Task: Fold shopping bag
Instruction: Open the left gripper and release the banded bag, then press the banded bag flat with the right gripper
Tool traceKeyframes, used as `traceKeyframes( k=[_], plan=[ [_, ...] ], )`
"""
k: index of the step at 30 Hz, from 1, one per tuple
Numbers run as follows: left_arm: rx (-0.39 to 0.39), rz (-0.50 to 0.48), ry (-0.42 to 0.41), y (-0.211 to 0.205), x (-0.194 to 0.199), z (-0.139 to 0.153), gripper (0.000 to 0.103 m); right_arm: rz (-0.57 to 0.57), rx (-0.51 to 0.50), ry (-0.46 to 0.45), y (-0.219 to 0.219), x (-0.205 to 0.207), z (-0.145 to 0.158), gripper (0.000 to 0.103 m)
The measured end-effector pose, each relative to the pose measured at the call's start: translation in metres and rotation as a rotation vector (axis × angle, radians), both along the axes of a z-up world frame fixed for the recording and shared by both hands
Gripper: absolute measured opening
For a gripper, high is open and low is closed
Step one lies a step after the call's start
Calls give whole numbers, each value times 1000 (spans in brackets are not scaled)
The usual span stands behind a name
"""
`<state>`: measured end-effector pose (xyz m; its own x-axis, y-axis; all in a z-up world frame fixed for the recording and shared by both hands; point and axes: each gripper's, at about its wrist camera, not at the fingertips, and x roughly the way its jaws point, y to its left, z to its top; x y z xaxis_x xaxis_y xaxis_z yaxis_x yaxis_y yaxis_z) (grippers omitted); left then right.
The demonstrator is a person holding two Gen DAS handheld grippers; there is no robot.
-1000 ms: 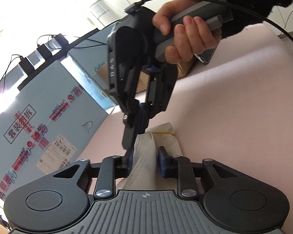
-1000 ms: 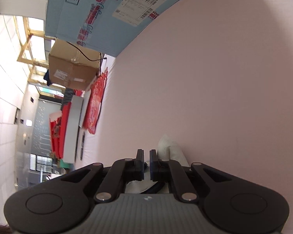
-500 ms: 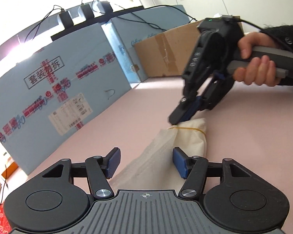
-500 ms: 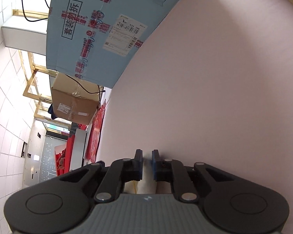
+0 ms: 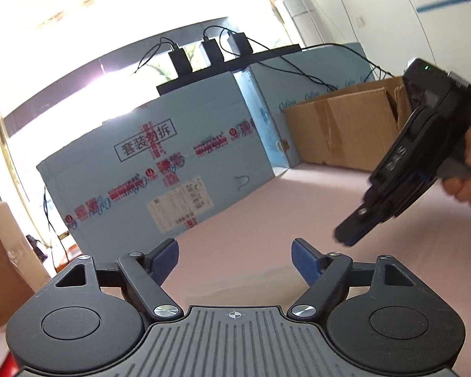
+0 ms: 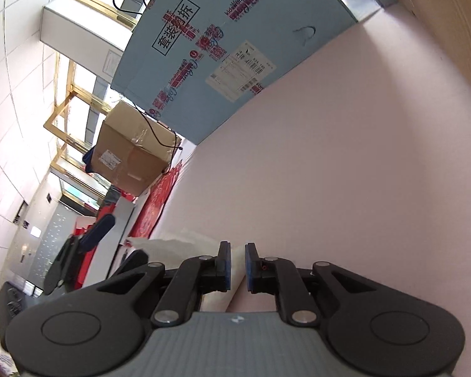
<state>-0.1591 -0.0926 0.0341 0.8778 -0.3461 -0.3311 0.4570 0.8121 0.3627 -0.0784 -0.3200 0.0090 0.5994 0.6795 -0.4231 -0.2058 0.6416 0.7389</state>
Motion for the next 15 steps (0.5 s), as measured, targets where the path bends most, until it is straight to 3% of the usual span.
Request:
traceKeyframes(
  k=[2,6,10,15],
  plan=[
    [18,27,44,-19,4,-11,81,37,-28,-20,10,11,1,12],
    [130,83,102,-37,11,-27,81,80,-61,-19,19,13,-7,11],
    [221,195,130,-43,14,-30,81,96,-108,-55,20,6,-11,10],
    [290,245,138,-47,15,-30,82,117,-151,-137,22,-8,-8,13]
  ],
)
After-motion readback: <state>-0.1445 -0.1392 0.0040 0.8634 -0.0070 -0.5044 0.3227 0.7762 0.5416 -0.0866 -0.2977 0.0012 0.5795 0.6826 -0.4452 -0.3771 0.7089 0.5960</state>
